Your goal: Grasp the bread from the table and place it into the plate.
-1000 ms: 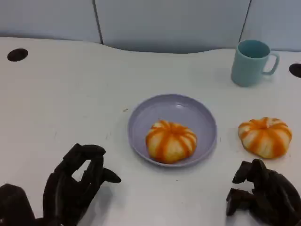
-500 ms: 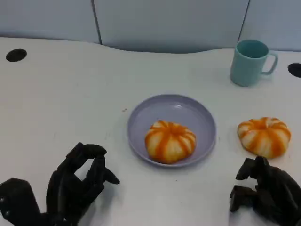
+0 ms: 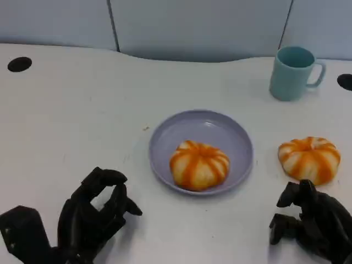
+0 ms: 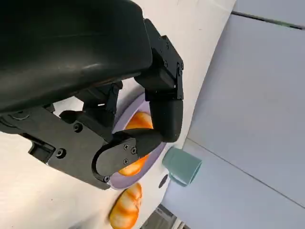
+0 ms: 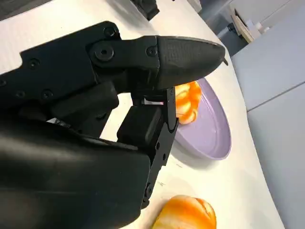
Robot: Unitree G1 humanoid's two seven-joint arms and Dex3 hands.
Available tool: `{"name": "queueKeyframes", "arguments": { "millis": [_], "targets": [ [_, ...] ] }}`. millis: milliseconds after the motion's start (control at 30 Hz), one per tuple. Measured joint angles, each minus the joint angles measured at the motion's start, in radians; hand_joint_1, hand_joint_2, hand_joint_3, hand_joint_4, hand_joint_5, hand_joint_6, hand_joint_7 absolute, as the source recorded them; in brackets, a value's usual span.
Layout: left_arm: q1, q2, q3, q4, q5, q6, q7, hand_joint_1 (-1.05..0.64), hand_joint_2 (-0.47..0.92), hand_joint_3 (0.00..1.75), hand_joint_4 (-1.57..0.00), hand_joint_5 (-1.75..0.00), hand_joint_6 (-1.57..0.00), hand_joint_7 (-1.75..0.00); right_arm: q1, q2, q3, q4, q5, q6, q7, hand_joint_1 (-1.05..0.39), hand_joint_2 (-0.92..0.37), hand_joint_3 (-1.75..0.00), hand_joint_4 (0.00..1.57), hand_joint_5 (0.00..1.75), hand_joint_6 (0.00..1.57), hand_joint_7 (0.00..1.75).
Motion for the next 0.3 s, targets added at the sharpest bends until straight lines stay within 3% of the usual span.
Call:
{"name": "queueKeyframes", "arguments": {
  "millis": [300],
  "targets": [
    [-0.028, 0.02, 0.013, 0.038, -0.002, -0.016, -0.022, -0.28, 0.6, 0.99, -0.73, -1.68, -0.55, -1.5, -0.002, 0.0, 0.001, 0.006, -0.005, -0.007, -0.004, -0.46, -0.92, -0.42, 1.25, 1.15, 1.14, 1.06]
  ]
}}
